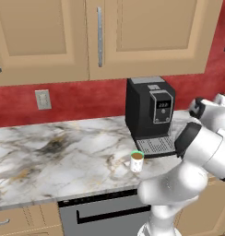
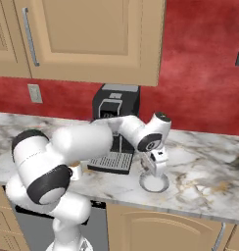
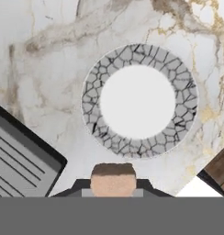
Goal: Take a sugar cube from the saucer and place it inside the coffee. Then, grab milk from the fridge and place it next to the coffee on the counter to sweeten the coffee.
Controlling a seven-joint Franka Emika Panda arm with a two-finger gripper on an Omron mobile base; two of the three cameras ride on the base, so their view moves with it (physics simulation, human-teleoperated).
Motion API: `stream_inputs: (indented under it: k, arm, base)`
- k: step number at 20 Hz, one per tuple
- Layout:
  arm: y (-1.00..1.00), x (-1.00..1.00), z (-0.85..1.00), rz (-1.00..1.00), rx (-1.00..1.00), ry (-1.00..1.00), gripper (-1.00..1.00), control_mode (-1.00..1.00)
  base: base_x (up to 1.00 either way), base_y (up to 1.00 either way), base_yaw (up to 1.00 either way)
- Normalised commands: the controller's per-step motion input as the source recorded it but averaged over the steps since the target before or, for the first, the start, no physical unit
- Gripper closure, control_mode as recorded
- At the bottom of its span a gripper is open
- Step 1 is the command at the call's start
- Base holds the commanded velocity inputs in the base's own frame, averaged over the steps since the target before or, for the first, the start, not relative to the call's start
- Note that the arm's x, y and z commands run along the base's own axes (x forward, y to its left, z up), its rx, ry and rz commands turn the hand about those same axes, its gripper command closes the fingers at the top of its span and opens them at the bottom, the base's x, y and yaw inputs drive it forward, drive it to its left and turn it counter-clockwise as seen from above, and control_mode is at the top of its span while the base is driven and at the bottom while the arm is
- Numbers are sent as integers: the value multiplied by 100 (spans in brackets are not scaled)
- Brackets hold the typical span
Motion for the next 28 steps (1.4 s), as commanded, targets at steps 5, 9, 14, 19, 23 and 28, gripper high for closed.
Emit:
stream_inputs:
  k: [5,9,14,19,23,28]
  arm:
    - [100,-3,83,19,-2,0,100,-100]
    - [100,-9,60,26,-5,0,100,-100]
    - [100,0,42,33,-5,2,100,-100]
    - [99,-1,7,40,0,9,100,-100]
    - [82,-7,-15,33,0,4,100,-100]
    - [63,0,-33,31,0,0,100,-100]
  base:
    - [0,0,0]
    - [0,0,0]
    - [0,0,0]
    - [0,0,0]
    - [0,0,0]
    - [0,0,0]
